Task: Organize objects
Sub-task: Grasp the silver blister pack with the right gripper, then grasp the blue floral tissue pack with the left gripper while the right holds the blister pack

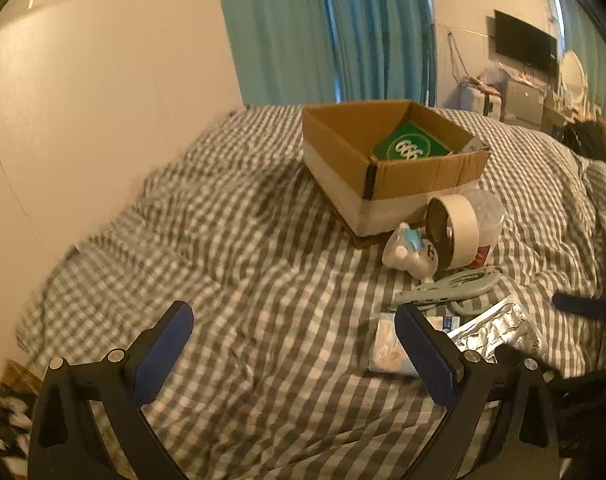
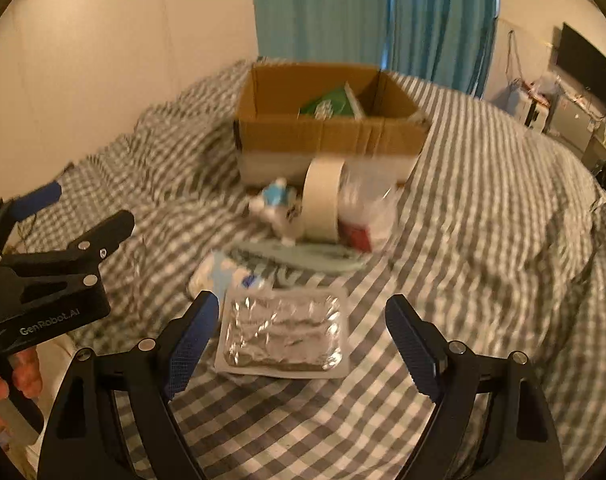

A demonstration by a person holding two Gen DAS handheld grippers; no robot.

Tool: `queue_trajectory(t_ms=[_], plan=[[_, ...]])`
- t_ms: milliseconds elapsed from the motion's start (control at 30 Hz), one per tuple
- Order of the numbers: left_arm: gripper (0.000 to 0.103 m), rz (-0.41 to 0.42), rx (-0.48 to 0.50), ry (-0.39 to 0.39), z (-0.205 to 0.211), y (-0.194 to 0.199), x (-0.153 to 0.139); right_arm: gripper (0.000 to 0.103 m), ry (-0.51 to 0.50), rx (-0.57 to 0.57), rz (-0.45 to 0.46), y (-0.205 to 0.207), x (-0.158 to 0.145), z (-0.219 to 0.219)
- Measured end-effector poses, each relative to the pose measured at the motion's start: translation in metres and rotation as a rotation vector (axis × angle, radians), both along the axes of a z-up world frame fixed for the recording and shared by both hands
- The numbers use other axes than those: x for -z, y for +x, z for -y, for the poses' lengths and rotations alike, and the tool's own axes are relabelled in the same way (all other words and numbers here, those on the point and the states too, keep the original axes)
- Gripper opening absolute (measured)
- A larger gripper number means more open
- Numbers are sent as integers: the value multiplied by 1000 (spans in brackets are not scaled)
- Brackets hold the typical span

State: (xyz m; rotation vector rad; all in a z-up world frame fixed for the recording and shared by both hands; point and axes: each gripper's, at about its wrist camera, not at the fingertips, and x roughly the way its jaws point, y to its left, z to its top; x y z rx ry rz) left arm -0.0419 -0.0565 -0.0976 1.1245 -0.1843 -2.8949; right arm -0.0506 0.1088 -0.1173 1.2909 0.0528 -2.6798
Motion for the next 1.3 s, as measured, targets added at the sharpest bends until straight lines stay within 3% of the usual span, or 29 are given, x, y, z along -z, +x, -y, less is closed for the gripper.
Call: queue_trajectory(t_ms=[200, 433, 600, 700, 733, 833, 1133, 1300], plan=[[103, 47, 7, 4, 3, -7, 19, 86, 28, -1, 120, -15, 41, 4], [103, 87, 36, -9, -2, -11, 39, 86, 50, -13, 120, -19, 51, 6], [103, 100, 41, 16, -2, -9, 38, 67, 62, -11, 97, -13, 43, 3], [103, 96, 51, 13, -7, -6, 37, 48, 25, 9, 79, -11, 33, -6], [103, 96, 57, 10, -9, -5, 38, 38, 21, 13, 69, -10, 29, -9], [103, 105, 71, 0, -16, -2, 39, 25, -7, 0, 50, -6, 20, -14], [103, 133, 152, 44, -45, -1, 42, 10, -12, 68, -97, 9, -34, -50], [103, 182, 176, 54, -59, -15, 58, 7, 12, 93, -99, 7, -32, -61]])
